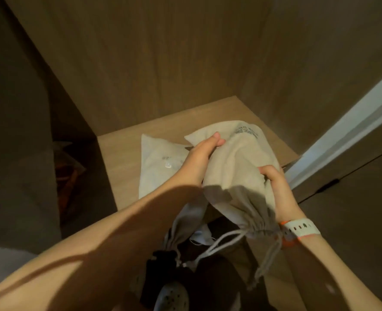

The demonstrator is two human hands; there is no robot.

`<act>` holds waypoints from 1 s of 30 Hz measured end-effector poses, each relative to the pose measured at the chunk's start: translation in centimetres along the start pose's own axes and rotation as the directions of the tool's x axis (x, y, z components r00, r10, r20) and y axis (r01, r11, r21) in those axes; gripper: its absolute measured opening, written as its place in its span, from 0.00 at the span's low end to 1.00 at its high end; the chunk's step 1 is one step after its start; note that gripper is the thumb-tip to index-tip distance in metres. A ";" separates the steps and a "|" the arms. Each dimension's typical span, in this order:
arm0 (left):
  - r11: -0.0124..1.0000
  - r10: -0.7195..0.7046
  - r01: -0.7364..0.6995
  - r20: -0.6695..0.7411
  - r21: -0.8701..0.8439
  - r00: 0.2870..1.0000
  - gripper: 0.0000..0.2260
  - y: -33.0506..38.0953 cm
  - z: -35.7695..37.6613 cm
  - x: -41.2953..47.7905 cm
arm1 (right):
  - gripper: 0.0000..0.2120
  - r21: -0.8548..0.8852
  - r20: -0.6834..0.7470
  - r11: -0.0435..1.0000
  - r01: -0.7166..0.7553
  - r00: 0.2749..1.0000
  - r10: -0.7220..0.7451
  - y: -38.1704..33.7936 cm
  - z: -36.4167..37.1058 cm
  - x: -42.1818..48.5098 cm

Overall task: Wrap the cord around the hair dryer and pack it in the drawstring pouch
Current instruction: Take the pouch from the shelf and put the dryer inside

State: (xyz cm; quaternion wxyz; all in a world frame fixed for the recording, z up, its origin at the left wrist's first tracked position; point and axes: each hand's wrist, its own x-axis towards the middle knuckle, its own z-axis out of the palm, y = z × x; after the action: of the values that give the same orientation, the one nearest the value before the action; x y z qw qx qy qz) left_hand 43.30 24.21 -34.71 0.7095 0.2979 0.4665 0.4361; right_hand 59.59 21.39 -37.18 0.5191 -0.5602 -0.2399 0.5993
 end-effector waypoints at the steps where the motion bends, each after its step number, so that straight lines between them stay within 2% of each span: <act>1: 1.000 -0.008 0.008 -0.008 -0.002 1.000 0.12 -0.5 0.0 0.9 | 0.24 -0.019 -0.016 1.000 -0.004 1.000 0.003 0.2 -0.1 0.7; 4: 0.998 -0.002 0.005 -0.060 0.055 0.998 0.12 -1.1 -0.2 3.1 | 0.22 -0.066 -0.072 0.998 0.025 0.997 -0.030 0.5 -0.3 2.9; 7: 0.972 0.092 -0.053 -0.164 0.228 0.982 0.10 -1.4 -1.1 4.8 | 0.22 -0.099 -0.110 0.994 0.054 0.992 -0.065 0.7 0.1 4.6; 9: 0.952 0.151 -0.086 -0.205 0.295 0.967 0.07 -1.9 -1.8 5.3 | 0.24 -0.086 -0.128 0.996 0.014 0.991 -0.025 1.2 0.1 5.9; 13: 0.923 0.211 -0.128 -0.200 0.362 0.957 0.04 -2.8 -2.6 5.3 | 0.26 -0.083 -0.149 0.996 -0.027 0.989 0.015 2.1 -0.1 7.6; 16: 0.847 0.266 -0.139 -0.181 0.514 0.947 0.07 -3.1 -2.8 4.7 | 0.29 -0.112 -0.132 0.993 -0.021 0.991 0.006 2.2 -0.5 8.3; 19: 0.694 0.359 -0.182 -0.116 0.696 0.926 0.06 -3.4 -3.2 3.9 | 0.29 -0.203 -0.093 0.979 -0.012 0.996 -0.008 1.7 -0.5 8.6; 22: 0.431 0.437 -0.230 0.022 0.872 0.899 0.12 -3.9 -3.7 3.2 | 0.28 -0.414 -0.138 0.910 0.019 0.987 -0.084 1.5 0.0 8.0; 24: 0.205 0.456 -0.180 0.069 0.962 0.887 0.15 -4.1 -4.1 2.8 | 0.29 -0.650 -0.200 0.759 0.032 0.957 -0.212 1.8 0.5 7.2; 25: 0.104 0.448 -0.126 0.066 0.987 0.891 0.16 -4.1 -4.4 2.6 | 0.30 -0.760 -0.176 0.649 0.041 0.948 -0.265 2.0 0.8 6.7; 27: -0.064 0.419 -0.025 0.050 0.998 0.907 0.18 -4.2 -5.4 2.1 | 0.28 -0.875 -0.054 0.479 0.074 0.967 -0.249 2.6 1.6 5.4; 29: -0.167 0.364 0.027 0.036 0.986 0.931 0.19 -4.8 -6.5 1.3 | 0.26 -0.921 -0.014 0.385 0.055 0.984 -0.175 3.3 2.4 4.1; 30: -0.181 0.342 0.042 0.023 0.983 0.939 0.20 -5.0 -6.9 1.0 | 0.26 -0.933 -0.028 0.358 0.033 0.986 -0.164 3.6 2.8 3.5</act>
State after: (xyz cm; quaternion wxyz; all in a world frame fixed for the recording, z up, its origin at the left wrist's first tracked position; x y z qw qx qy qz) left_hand 38.87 23.01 -41.92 0.1078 0.7262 0.6777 0.0419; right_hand 56.36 24.11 -41.13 0.1610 -0.7735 -0.5382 0.2936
